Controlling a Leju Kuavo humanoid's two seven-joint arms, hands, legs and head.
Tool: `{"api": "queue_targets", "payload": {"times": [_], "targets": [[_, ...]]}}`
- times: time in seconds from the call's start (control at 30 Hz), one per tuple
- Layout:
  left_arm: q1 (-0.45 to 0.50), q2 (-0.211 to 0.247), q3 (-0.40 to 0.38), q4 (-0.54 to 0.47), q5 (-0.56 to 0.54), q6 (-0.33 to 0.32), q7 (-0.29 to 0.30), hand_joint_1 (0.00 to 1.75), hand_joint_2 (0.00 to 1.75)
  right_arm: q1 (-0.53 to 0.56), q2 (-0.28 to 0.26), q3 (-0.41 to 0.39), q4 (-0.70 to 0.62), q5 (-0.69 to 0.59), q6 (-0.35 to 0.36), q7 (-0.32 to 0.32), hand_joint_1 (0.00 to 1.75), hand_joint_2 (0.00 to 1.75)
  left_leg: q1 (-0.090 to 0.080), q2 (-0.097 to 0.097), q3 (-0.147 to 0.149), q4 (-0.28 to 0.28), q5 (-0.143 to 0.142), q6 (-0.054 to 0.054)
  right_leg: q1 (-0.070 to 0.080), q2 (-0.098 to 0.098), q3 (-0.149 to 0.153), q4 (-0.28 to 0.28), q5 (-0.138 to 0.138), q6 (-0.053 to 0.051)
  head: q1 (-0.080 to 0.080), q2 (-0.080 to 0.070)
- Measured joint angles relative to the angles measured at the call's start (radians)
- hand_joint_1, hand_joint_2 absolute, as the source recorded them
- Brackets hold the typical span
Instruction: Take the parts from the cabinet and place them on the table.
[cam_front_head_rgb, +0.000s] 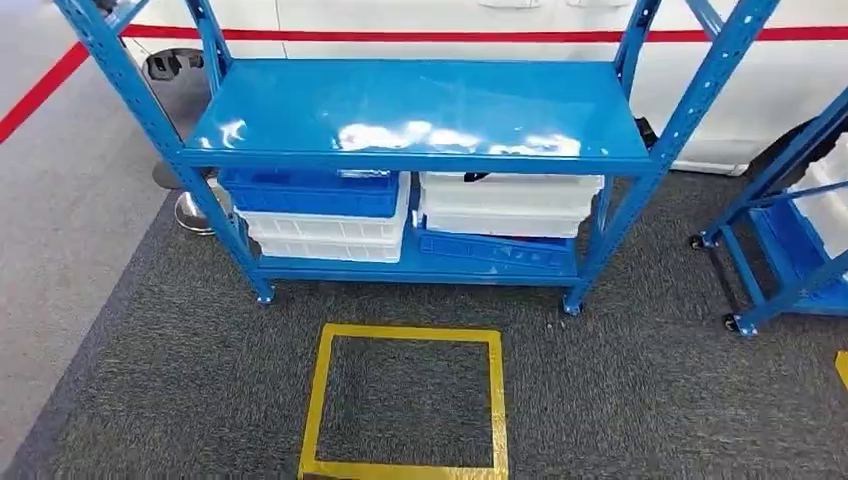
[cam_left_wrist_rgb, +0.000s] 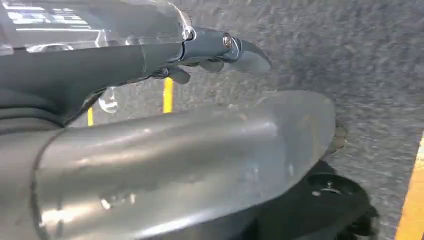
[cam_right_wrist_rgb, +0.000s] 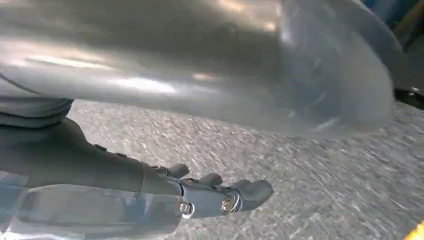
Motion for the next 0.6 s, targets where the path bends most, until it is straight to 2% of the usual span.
{"api": "queue_targets", "payload": {"times": [0.03, 0.07, 0.1, 0.13, 0.17, 0.23, 0.27, 0.3, 0.33, 0.37, 0.4, 0.43, 0.47, 0.5, 0.57, 0.6], "targets": [[0.002, 0.0, 0.0, 0.0, 0.0, 0.0, 0.001, 0.0, 0.0, 0.001, 0.001, 0.0, 0.0, 0.0, 0.001, 0.0, 0.0, 0.0, -0.001, -0.001, -0.001, -0.01, 0.0, 0.01, 0.001, 0.0, 0.012, 0.007, 0.003, 0.008, 0.001, 0.0], [0.006, 0.0, 0.0, 0.0, 0.0, 0.0, 0.001, 0.0, 0.0, 0.002, 0.001, 0.0, 0.0, 0.0, 0.0, 0.0, 0.0, 0.0, 0.001, -0.004, 0.012, -0.015, -0.002, 0.017, 0.001, -0.002, 0.02, 0.007, 0.009, 0.014, 0.002, 0.0], [0.006, -0.001, 0.0, 0.0, 0.0, 0.0, 0.002, 0.0, 0.0, -0.001, 0.001, 0.0, 0.0, -0.001, 0.0, 0.0, 0.0, 0.0, 0.008, -0.005, 0.039, -0.031, -0.001, 0.024, -0.002, -0.001, 0.016, 0.024, 0.004, 0.016, 0.0, 0.0], [0.005, -0.001, 0.0, 0.0, 0.0, 0.0, 0.002, 0.0, 0.0, 0.0, 0.001, 0.0, 0.0, -0.001, 0.0, 0.0, 0.0, 0.0, 0.007, -0.005, 0.052, -0.039, -0.004, 0.03, -0.002, 0.001, -0.002, 0.064, -0.003, 0.021, 0.004, 0.0], [0.001, -0.001, 0.0, 0.0, 0.0, 0.0, 0.001, 0.0, 0.0, 0.0, 0.001, 0.0, 0.0, -0.001, 0.0, 0.0, 0.0, 0.0, 0.006, -0.005, 0.058, -0.041, -0.007, 0.035, -0.002, 0.002, -0.038, 0.122, -0.027, 0.025, 0.008, 0.0], [-0.001, -0.001, 0.0, 0.0, 0.0, 0.0, 0.002, 0.0, 0.0, -0.001, 0.001, 0.0, 0.0, -0.001, 0.0, 0.0, 0.0, 0.0, 0.005, -0.005, 0.069, -0.041, -0.02, 0.04, -0.003, 0.001, -0.135, 0.252, -0.087, 0.029, 0.007, 0.0], [-0.001, -0.001, 0.0, 0.0, 0.0, 0.0, 0.002, 0.0, 0.0, -0.001, 0.001, 0.0, 0.0, -0.001, 0.0, 0.0, 0.0, 0.0, 0.004, -0.006, 0.078, -0.041, -0.028, 0.039, -0.003, 0.001, -0.171, 0.288, -0.098, 0.031, 0.007, 0.0], [0.0, -0.001, 0.0, 0.0, 0.0, 0.0, 0.002, 0.0, 0.0, 0.0, 0.001, 0.0, 0.0, -0.001, 0.0, 0.0, 0.0, 0.0, 0.004, -0.008, 0.089, -0.04, -0.036, 0.038, -0.003, 0.001, -0.187, 0.284, -0.082, 0.032, 0.008, 0.0], [0.002, -0.001, 0.0, 0.0, 0.0, 0.0, 0.002, 0.0, 0.0, 0.001, 0.001, 0.0, 0.0, -0.001, 0.0, 0.0, 0.0, 0.0, 0.004, -0.01, 0.103, -0.041, -0.046, 0.036, -0.002, 0.001, -0.183, 0.242, -0.042, 0.029, 0.007, 0.0], [0.003, -0.002, 0.0, 0.0, 0.0, 0.0, 0.002, 0.0, 0.0, 0.001, 0.0, 0.0, 0.0, -0.001, 0.0, 0.0, 0.0, 0.0, 0.004, -0.01, 0.119, -0.041, -0.057, 0.033, -0.002, 0.001, -0.165, 0.175, 0.013, 0.027, 0.008, 0.0], [0.003, -0.002, 0.0, 0.0, 0.0, 0.0, 0.002, 0.0, 0.0, 0.002, 0.0, -0.001, 0.0, -0.001, 0.0, 0.0, 0.0, 0.0, 0.004, -0.011, 0.135, -0.041, -0.069, 0.03, -0.001, 0.001, -0.14, 0.092, 0.077, 0.019, 0.008, 0.0], [0.007, -0.003, 0.0, 0.0, 0.0, 0.0, 0.002, 0.0, 0.0, 0.008, 0.0, -0.001, 0.001, -0.001, 0.0, 0.0, 0.0, 0.0, 0.004, -0.011, 0.135, -0.043, -0.079, 0.027, 0.003, 0.0, -0.132, 0.026, 0.134, 0.011, 0.01, 0.0], [0.0, -0.004, 0.0, 0.0, 0.0, 0.0, 0.002, 0.0, 0.0, 0.005, -0.002, -0.001, 0.003, -0.001, 0.0, 0.0, 0.0, 0.0, 0.0, -0.012, 0.142, -0.038, -0.087, 0.019, 0.01, 0.0, -0.134, 0.016, 0.095, 0.008, 0.006, 0.0], [-0.003, -0.004, -0.001, 0.0, 0.0, 0.0, 0.003, 0.0, 0.0, 0.003, -0.002, -0.001, 0.003, -0.001, 0.0, 0.0, 0.0, 0.0, 0.001, -0.012, 0.135, -0.042, -0.092, 0.012, 0.012, 0.002, -0.131, 0.02, 0.105, 0.002, 0.006, 0.0], [-0.002, -0.004, -0.001, 0.0, -0.003, 0.0, 0.003, 0.0, 0.0, 0.005, -0.002, -0.001, 0.002, -0.002, 0.006, 0.001, 0.0, 0.0, 0.0, -0.011, 0.158, -0.044, -0.089, 0.004, 0.01, 0.003, -0.124, 0.012, 0.102, -0.009, 0.005, 0.0], [-0.004, -0.003, -0.001, 0.0, -0.003, 0.0, 0.004, 0.0, 0.0, 0.005, -0.001, -0.001, 0.002, -0.002, 0.007, 0.001, 0.0, 0.0, -0.001, -0.011, 0.157, -0.035, -0.095, 0.0, 0.003, 0.004, -0.108, 0.003, 0.1, -0.014, 0.005, 0.0]]}}
